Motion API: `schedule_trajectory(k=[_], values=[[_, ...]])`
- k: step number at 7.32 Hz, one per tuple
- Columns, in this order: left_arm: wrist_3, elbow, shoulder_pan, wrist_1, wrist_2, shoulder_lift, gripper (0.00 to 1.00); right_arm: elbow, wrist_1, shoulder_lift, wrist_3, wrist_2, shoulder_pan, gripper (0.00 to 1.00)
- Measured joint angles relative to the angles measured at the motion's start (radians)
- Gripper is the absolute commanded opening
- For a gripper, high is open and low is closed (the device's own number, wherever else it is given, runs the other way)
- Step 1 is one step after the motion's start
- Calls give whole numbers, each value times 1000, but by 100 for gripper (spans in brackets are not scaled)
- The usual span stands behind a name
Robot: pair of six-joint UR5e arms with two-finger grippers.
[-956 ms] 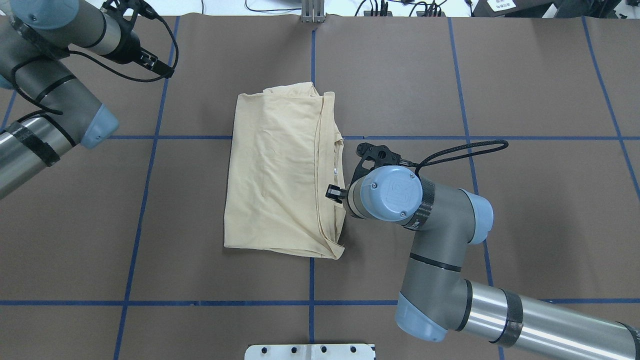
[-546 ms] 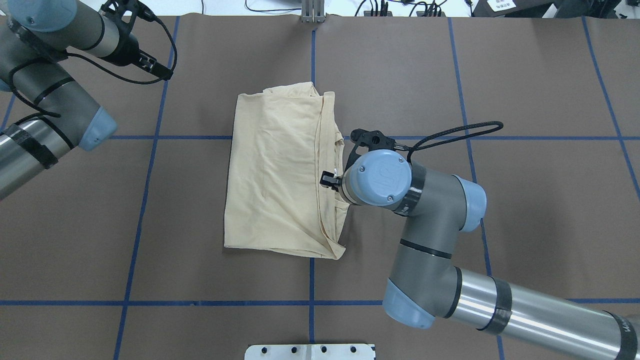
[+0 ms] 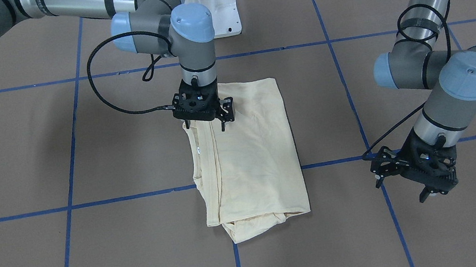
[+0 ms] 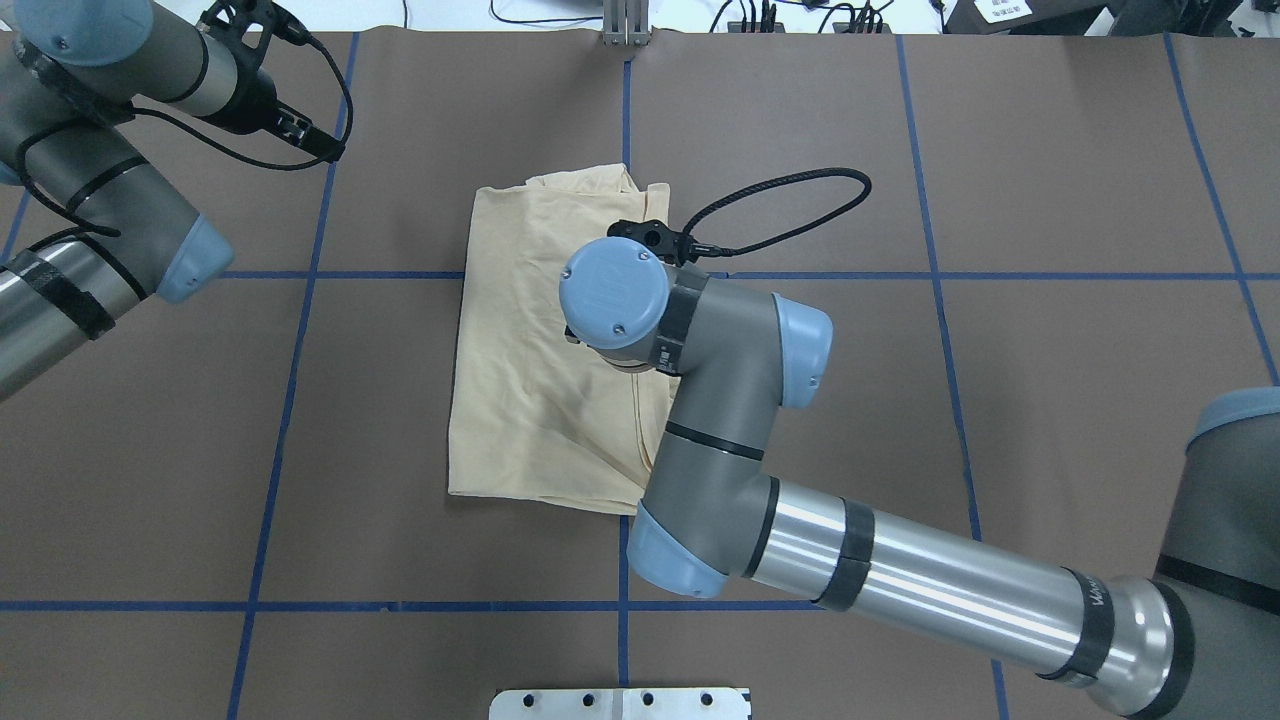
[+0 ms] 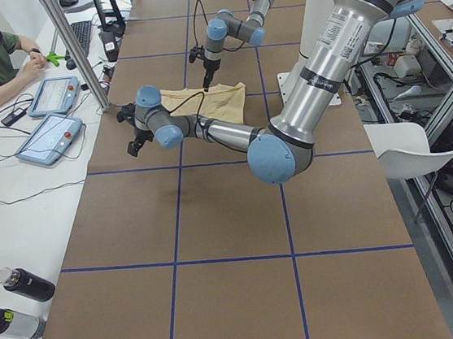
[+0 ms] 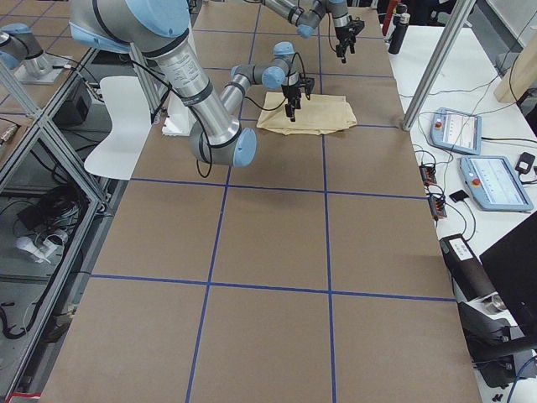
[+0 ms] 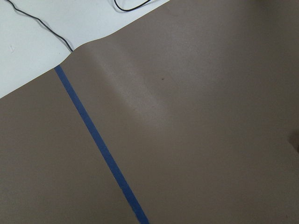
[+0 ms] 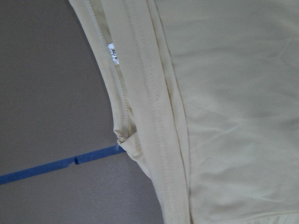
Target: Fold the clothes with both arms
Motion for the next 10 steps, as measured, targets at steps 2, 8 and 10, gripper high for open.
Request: schedule_trajectory(k=[2, 8, 10], values=[[0, 0, 0, 0, 0, -1, 100, -100, -80, 74, -85, 7, 0, 100], [1, -1, 0, -1, -3, -1, 100, -137, -161, 87, -234, -2, -1, 100], [2, -7, 0, 0, -5, -1, 100, -145, -162, 86, -246, -3, -1, 100]])
